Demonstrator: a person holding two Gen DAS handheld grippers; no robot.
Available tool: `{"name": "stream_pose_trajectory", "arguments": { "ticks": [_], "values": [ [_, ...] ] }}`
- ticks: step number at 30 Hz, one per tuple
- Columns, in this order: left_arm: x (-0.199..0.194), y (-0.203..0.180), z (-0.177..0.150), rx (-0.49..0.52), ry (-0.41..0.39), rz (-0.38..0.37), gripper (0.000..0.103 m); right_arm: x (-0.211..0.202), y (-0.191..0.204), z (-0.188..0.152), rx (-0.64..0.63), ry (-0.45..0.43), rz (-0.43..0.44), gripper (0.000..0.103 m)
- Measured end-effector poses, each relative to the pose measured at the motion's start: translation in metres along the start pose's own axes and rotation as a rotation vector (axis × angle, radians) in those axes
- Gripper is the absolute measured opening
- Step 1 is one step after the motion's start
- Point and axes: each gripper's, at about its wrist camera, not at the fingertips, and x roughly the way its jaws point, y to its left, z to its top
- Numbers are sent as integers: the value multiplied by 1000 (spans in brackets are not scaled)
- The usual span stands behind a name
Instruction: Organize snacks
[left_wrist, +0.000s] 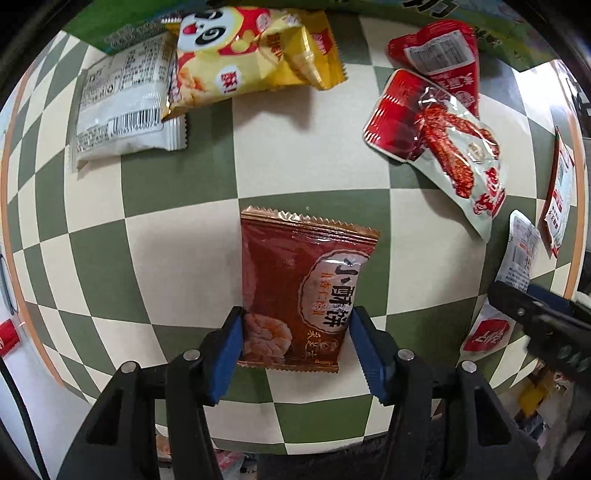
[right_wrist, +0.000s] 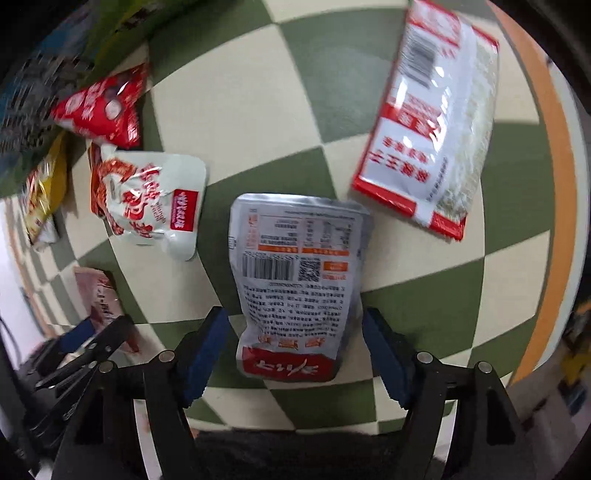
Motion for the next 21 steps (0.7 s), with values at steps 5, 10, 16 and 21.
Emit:
{"name": "stream_pose_trajectory", "arguments": {
  "ticks": [5, 10, 16, 21],
  "values": [
    [-10, -14, 1, -10, -26, -5, 55, -9, 28, -8, -144, -111, -124, 48],
    [-32, 7, -14, -19, -55, -29, 55, -13, 42, -17, -213, -157, -136, 43],
    [-64, 15, -13, -24, -116, -70, 55, -30, 64, -35, -257, -199, -93, 42],
    [-109, 15, -18, -18, -180, -141, 55, -68, 68, -41, -275, -235, -8, 42]
  ]
}}
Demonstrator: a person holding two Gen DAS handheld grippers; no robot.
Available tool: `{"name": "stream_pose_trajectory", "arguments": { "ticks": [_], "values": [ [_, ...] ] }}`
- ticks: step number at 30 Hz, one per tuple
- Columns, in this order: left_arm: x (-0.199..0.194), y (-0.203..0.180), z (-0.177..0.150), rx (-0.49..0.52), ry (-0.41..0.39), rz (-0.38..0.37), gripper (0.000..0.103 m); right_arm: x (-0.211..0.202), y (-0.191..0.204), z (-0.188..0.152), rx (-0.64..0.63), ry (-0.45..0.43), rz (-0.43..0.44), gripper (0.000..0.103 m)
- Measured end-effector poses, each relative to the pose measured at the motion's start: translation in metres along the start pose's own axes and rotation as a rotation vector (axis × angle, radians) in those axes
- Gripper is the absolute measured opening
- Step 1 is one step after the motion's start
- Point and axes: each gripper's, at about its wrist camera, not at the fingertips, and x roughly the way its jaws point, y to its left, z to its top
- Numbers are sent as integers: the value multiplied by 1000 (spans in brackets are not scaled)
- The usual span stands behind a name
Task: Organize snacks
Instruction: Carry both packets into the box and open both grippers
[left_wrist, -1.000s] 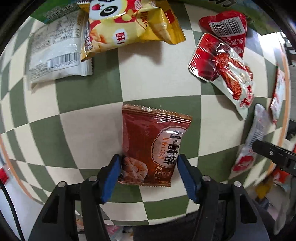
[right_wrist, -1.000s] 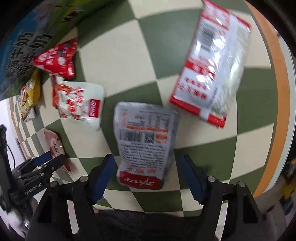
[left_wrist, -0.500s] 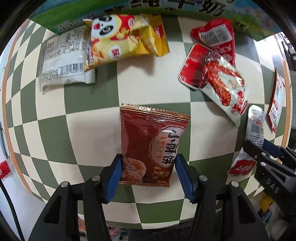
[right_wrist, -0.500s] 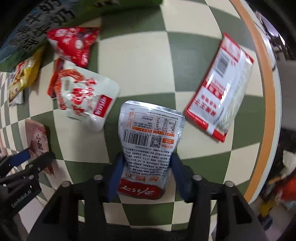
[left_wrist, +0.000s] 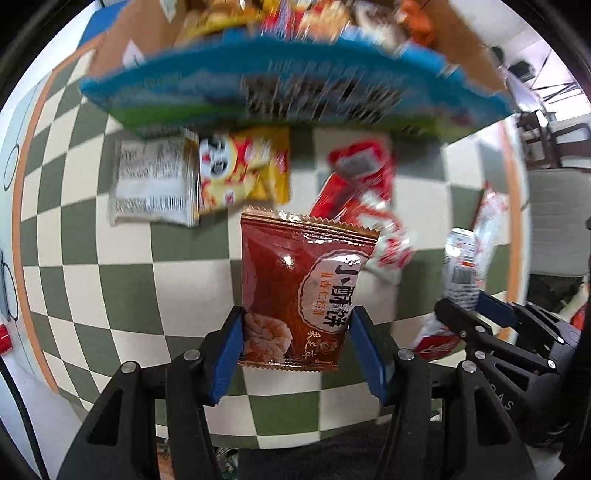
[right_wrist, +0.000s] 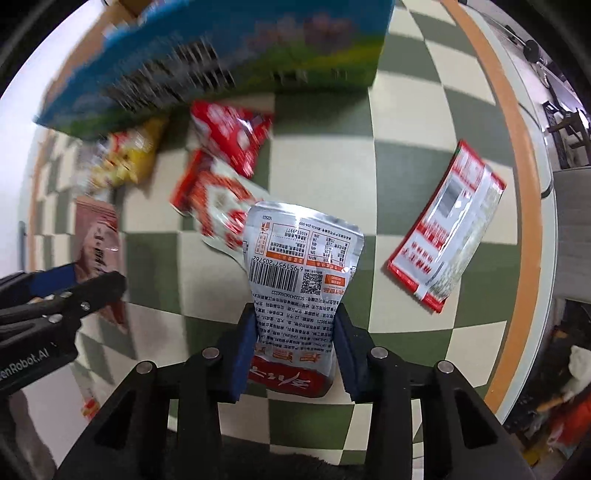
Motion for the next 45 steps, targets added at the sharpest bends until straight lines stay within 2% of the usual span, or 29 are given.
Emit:
{"name": "stream_pose_trajectory", "arguments": {
  "ticks": [6, 10, 12, 17, 19, 26, 32, 36, 40, 41, 43, 45],
  "values": [
    [-70, -3, 24, 12, -107, -82, 55, -67, -4, 24, -17, -97, 102, 42],
    [-103, -1, 59, 5, -168, -121, 55, -119, -7, 55, -30, -166, 177, 42],
    [-111, 3, 74, -4, -185, -125, 55, -142, -5, 71, -32, -195, 223, 42],
    [-123, 34, 131, -32, -190, -94, 55, -158, 18, 115, -33, -253, 289, 42],
    [-124, 48, 151, -58, -165, -90, 55, -151, 24, 136, -28, -254, 312, 42],
    [-80, 98, 217, -124, -3, -105, 55, -107, 56, 206, 8, -194, 362, 42],
    [-49, 113, 236, -145, 98, -110, 55, -70, 77, 239, 11, -126, 373, 42],
    [-37, 117, 239, -149, 126, -73, 56, -50, 89, 248, -4, -80, 385, 45],
    [-27, 115, 238, -138, 161, -65, 56, -36, 92, 252, -3, -31, 397, 58],
    [-26, 116, 238, -137, 162, -58, 57, -34, 92, 253, -1, -23, 395, 69],
    [-25, 116, 238, -135, 153, -57, 61, -29, 92, 255, 3, 6, 384, 83],
    [-26, 116, 236, -141, 147, -71, 70, -29, 92, 256, 1, 2, 366, 84]
  ]
}}
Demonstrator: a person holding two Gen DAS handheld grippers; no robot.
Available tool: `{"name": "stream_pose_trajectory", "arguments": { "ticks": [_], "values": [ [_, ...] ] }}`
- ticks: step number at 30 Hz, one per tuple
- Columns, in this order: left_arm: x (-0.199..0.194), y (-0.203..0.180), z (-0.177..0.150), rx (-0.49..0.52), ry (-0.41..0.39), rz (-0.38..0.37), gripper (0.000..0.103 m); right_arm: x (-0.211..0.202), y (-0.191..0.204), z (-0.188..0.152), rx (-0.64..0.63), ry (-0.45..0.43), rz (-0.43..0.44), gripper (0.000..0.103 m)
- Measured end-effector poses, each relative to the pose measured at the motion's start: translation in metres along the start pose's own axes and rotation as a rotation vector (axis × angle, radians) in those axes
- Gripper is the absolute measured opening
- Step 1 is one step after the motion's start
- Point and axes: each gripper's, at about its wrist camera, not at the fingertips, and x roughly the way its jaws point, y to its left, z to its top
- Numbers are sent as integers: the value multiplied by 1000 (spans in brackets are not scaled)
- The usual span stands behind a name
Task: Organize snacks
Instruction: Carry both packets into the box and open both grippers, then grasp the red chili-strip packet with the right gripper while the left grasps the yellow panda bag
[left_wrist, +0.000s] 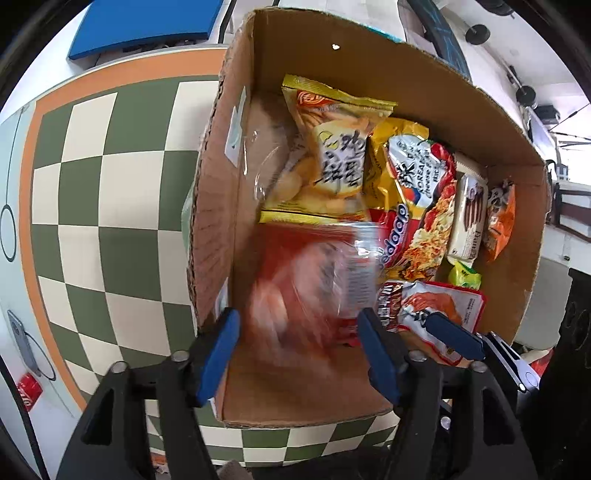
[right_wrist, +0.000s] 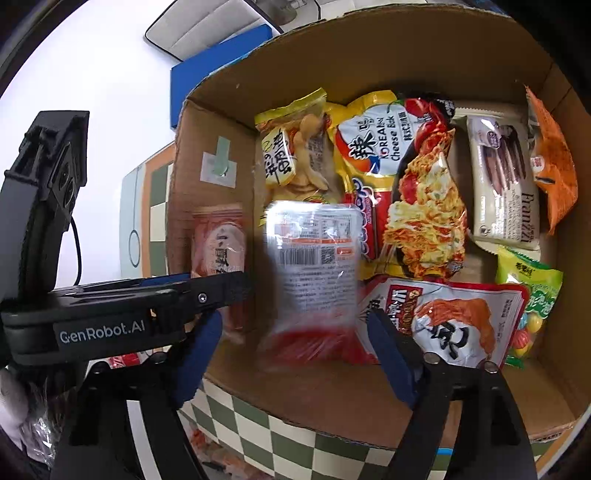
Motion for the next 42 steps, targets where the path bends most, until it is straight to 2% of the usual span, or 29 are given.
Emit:
{"name": "stream_pose_trajectory", "arguments": {
  "ticks": [2, 8, 15, 18, 23, 25, 27, 30, 32, 38, 42],
  "values": [
    [-3, 0, -1, 0, -16, 6, 84, -1, 0, 0, -6, -4, -28, 87],
    [-11, -11, -11, 23, -51, 35, 84, -16, -4, -8, -7, -38, -108, 88],
    [-33, -26, -37, 56, -127, 20, 84, -54, -16, -30, 1, -107, -206, 90],
    [-52, -33, -55, 74, -219, 31, 84, -68, -18, -36, -9, -138, -218, 91],
    [-84, -43, -99, 83, -444, 104, 84, -97, -17, -60, -36, -204, -239, 92],
    [-88, -42, -118, 72, -504, 118, 84, -109, -19, -77, -61, -221, -245, 92],
    [-84, -37, -138, 51, -529, 124, 84, -114, -20, -88, -80, -225, -247, 92],
    [-60, -30, -161, 29, -493, 129, 84, -111, -30, -117, -125, -182, -253, 92],
    [-35, -21, -170, 3, -439, 150, 84, -98, -38, -132, -153, -140, -259, 92],
    [33, 0, -189, -27, -296, 186, 84, -26, -67, -160, -243, 25, -352, 92],
    [54, 10, -193, -45, -256, 196, 84, 17, -78, -164, -282, 94, -409, 92]
  ]
}}
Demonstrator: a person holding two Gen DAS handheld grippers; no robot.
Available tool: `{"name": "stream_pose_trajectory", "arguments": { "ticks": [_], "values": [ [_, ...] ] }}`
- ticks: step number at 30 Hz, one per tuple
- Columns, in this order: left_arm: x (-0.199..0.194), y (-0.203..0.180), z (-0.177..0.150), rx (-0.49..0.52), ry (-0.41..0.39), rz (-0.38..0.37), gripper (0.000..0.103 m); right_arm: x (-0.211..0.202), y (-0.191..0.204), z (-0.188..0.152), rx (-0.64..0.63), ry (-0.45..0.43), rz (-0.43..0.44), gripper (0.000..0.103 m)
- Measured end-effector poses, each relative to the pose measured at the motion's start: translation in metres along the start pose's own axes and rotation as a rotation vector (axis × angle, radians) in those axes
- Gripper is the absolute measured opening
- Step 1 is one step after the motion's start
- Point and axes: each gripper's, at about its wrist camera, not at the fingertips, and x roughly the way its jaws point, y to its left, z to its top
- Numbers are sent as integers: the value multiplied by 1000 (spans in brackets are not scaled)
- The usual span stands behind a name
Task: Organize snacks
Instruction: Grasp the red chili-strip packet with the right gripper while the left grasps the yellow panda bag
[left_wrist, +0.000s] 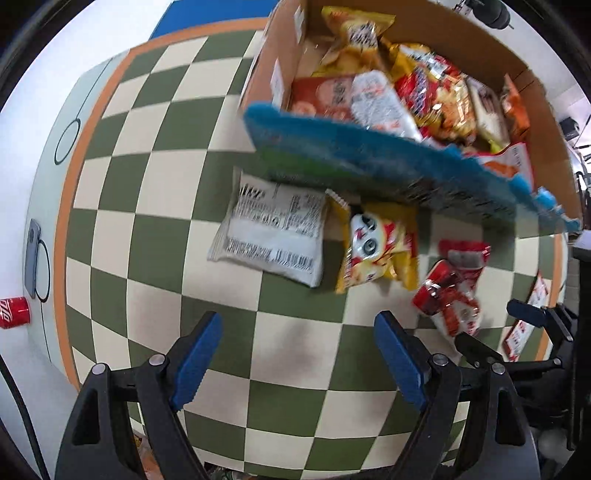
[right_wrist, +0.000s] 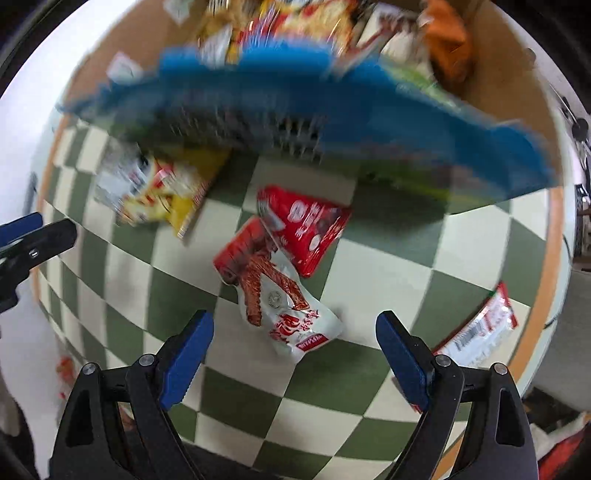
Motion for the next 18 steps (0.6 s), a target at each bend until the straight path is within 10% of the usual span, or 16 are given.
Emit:
{"name": "stream_pose_trajectory", "arguments": {
  "ticks": [9, 13, 18],
  "values": [
    [11, -6, 14, -6, 25, -54, 84, 49, 17, 3, -74, 94, -78, 89],
    [19, -19, 30, 9, 42, -88, 84, 51, 6, -5, -24, 80, -102, 67],
    [37, -36, 46, 19, 91, -131, 84, 52, -13, -22, 47, 81, -98, 64]
  ]
}}
